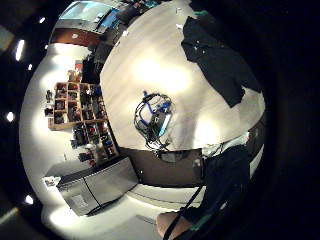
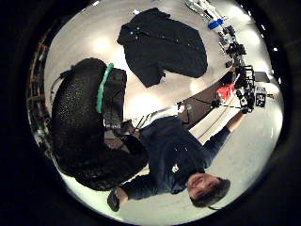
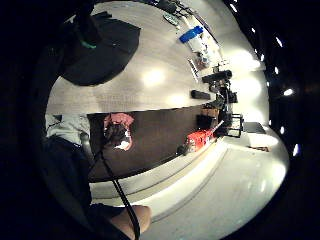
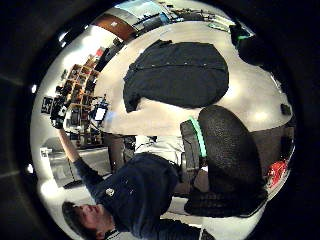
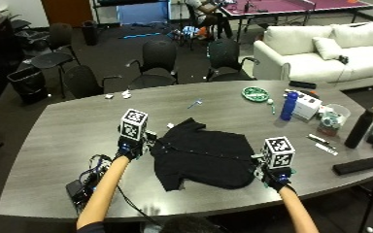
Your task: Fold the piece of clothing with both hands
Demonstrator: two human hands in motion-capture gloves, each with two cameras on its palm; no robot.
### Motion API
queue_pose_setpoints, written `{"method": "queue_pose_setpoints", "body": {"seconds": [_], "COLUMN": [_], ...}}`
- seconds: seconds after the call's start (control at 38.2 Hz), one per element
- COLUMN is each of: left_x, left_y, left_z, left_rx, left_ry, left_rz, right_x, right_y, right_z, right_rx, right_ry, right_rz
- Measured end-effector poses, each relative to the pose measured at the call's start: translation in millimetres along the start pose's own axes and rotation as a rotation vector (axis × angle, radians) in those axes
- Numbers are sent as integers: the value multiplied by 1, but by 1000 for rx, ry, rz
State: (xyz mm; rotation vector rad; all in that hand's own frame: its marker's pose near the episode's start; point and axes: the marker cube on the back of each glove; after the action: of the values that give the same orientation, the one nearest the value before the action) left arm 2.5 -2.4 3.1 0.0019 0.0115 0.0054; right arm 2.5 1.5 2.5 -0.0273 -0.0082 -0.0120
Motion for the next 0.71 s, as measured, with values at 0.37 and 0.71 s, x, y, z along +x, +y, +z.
{"method": "queue_pose_setpoints", "body": {"seconds": [0.37, 0.71], "left_x": [19, 23], "left_y": [-13, -6], "left_z": [21, 40], "left_rx": [59, 34], "left_ry": [121, 197], "left_rz": [22, 57], "right_x": [3, -20], "right_y": [-6, -29], "right_z": [8, -5], "right_rx": [-11, -24], "right_ry": [-62, -64], "right_rz": [-9, -44]}}
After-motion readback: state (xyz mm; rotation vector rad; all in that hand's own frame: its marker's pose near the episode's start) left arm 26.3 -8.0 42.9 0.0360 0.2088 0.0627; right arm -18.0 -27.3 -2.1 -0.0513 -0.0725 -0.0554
